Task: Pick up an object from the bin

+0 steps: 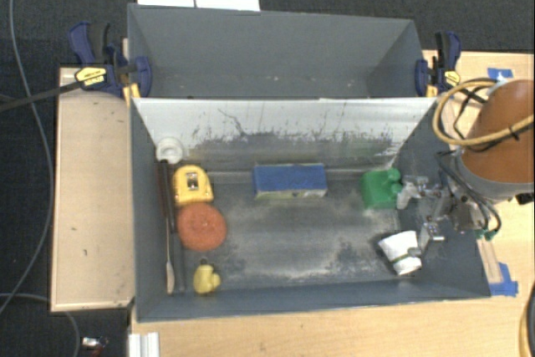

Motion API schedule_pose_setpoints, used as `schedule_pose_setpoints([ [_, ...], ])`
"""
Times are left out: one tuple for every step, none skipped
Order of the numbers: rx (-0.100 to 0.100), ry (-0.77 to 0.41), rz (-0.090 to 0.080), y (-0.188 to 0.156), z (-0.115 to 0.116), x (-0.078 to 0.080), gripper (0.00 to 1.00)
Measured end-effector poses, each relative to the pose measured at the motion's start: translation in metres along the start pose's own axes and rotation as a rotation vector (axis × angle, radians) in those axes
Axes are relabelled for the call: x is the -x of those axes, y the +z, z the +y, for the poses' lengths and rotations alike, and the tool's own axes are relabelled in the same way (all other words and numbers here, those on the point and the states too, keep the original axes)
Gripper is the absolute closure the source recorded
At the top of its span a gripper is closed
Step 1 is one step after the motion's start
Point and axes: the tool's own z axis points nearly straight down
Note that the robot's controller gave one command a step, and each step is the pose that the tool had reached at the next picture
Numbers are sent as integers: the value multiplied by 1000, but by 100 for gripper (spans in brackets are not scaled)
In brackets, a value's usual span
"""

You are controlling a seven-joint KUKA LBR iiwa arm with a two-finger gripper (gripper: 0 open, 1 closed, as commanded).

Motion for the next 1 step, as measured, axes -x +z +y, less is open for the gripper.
schedule_pose_setpoints([
  [-2,-6,-7,-3,0,2,0],
])
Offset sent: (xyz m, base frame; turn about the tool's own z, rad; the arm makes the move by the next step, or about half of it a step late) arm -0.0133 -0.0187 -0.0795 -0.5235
